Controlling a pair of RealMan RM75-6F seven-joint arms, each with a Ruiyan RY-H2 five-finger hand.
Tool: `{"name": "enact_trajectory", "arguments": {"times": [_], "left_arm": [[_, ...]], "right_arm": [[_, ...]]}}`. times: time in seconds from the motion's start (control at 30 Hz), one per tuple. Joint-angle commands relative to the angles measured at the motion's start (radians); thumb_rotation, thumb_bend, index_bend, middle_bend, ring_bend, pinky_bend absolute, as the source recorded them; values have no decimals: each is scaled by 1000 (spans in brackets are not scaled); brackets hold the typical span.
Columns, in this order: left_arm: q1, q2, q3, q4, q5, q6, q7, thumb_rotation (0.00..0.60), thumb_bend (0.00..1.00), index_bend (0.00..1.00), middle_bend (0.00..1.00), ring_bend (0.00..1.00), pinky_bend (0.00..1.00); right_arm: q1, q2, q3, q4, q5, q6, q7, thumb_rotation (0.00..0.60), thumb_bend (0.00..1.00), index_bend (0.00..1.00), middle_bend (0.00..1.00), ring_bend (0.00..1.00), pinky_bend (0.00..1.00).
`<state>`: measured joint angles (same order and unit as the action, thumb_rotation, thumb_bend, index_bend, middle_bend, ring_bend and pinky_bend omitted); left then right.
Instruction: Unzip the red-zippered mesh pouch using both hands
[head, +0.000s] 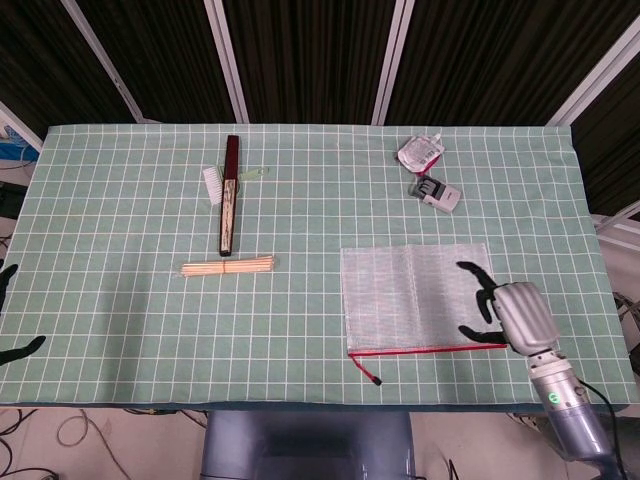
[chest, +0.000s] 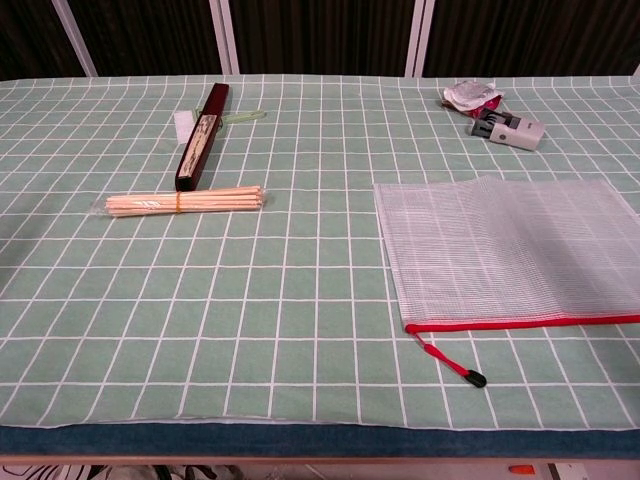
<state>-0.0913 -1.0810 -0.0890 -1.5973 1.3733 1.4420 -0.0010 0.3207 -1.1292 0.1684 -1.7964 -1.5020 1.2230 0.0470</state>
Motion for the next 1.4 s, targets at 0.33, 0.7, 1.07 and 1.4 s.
{"name": "enact_trajectory", "arguments": {"times": [0.33,0.7,1.07,1.4], "left_arm": [[-2,-6,-9,0,-30,-8,22,600,11,0,0,0,0],[-5,-5,-12,-6,-47,-22,32,600,12,0,0,0,0],[-9,-2,-14,-5,-51,-32,19,600,12,0,0,0,0],[-10,0,-12,-3,-46,-34,8,600,13,0,0,0,0]], "right_arm": [[177,-171,21,-103,144,-201,-234,600,258,463,1000,1000,927],[230,-347,-27,-66,318,-231,-396,600,259,492,1000,1000,929],[231,-468,-78,-7,381,-192,-478,600,259,513,1000,1000,929],[220,-511,-96,31,417,-165,-494,600,261,516,1000,1000,930]]}}
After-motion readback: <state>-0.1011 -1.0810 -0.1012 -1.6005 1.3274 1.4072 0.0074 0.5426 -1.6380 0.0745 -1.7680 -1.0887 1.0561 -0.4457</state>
